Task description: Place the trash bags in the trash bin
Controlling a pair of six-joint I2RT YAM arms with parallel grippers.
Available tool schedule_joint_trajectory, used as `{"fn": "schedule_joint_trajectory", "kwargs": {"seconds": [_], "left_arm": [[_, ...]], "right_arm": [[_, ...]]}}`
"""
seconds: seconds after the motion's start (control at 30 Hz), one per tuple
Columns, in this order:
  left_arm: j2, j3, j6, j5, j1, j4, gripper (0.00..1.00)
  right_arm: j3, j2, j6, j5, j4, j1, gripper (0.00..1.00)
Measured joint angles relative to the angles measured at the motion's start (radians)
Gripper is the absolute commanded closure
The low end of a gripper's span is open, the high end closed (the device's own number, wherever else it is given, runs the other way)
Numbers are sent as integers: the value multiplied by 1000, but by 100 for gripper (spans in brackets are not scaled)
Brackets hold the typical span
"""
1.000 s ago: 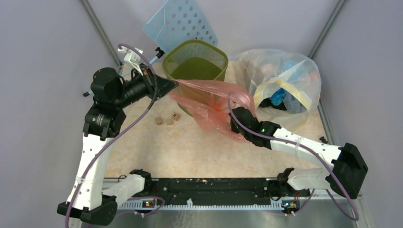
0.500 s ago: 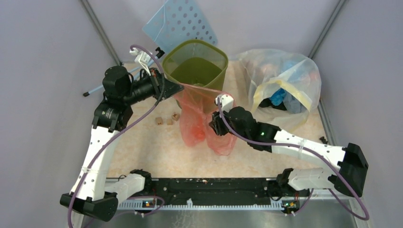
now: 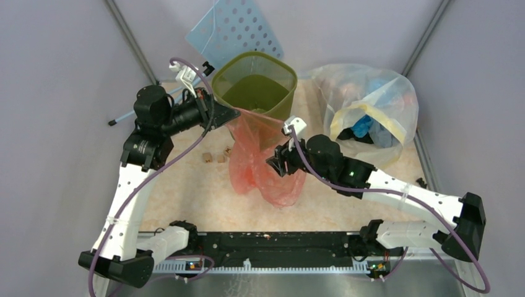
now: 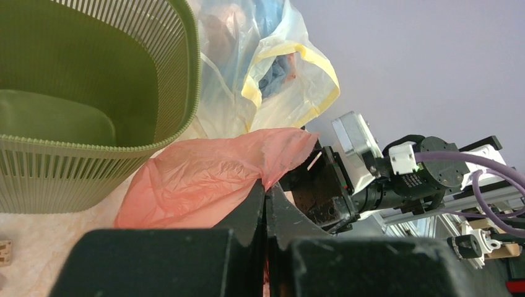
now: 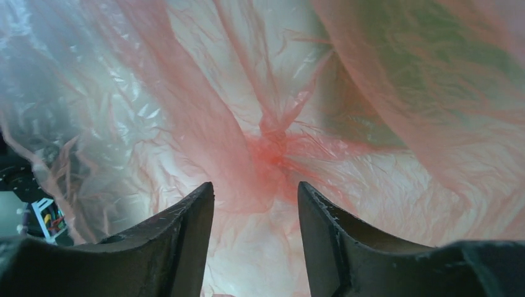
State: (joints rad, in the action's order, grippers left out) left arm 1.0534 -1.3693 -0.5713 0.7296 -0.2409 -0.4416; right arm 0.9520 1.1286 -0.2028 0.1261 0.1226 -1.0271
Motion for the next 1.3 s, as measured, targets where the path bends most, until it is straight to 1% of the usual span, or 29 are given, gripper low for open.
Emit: {"fn": "schedule_joint_trajectory", "kwargs": {"seconds": [0.03, 0.07, 0.1, 0.13, 0.17, 0.2, 0.23, 0.27, 0.3, 0.33, 0.37, 0.47, 0.53, 0.7, 0.77, 0.9, 1.07, 1.17, 1.3], "left_arm": [[2, 0, -2, 0, 0, 2, 100], [3, 0, -3, 0, 0, 2, 100], [6, 0, -5, 0, 0, 1, 100], [7, 0, -6, 0, 0, 2, 100], [8, 0, -6, 0, 0, 2, 100], [10, 0, -8, 0, 0, 2, 100], [10, 0, -10, 0, 0, 3, 100], [11, 0, -12, 0, 0, 5, 100], [11, 0, -14, 1, 0, 8, 100], [11, 0, -17, 3, 0, 11, 100], [11, 0, -20, 6, 0, 15, 100], [11, 0, -29, 11, 0, 22, 100], [11, 0, -32, 13, 0, 24, 100], [12, 7, -63, 26, 0, 50, 100], [12, 16, -77, 33, 0, 67, 100], [20, 22, -85, 32, 0, 83, 100], [62, 22, -81, 21, 0, 98, 100], [99, 22, -84, 17, 0, 113, 100], [156, 1, -107, 18, 0, 153, 100]], "right_arm": [[0, -1, 7, -18, -3, 0, 39], [0, -2, 11, -30, -3, 0, 29], [0, -3, 19, -48, -3, -1, 27], [0, -3, 25, -61, -4, -3, 27], [0, -5, 29, -70, -3, -6, 31], [0, -5, 35, -73, -3, -10, 40], [0, -5, 39, -71, -2, -14, 55], [5, -4, 44, -57, 6, -19, 72], [14, 1, 51, -36, 16, -23, 87], [27, 10, 48, -6, 24, -25, 95], [41, 22, 51, 23, 27, -26, 99], [65, 67, 69, 100, 19, -26, 100], [66, 105, 82, 121, 2, -26, 100], [61, 230, 124, 123, -74, -27, 100], [61, 278, 141, 98, -117, -27, 100], [60, 340, 159, -80, -176, -27, 100], [19, 340, 157, -360, -257, -35, 100], [-4, 340, 160, -450, -248, -60, 100], [-23, 340, 170, -509, -201, -117, 100]]}}
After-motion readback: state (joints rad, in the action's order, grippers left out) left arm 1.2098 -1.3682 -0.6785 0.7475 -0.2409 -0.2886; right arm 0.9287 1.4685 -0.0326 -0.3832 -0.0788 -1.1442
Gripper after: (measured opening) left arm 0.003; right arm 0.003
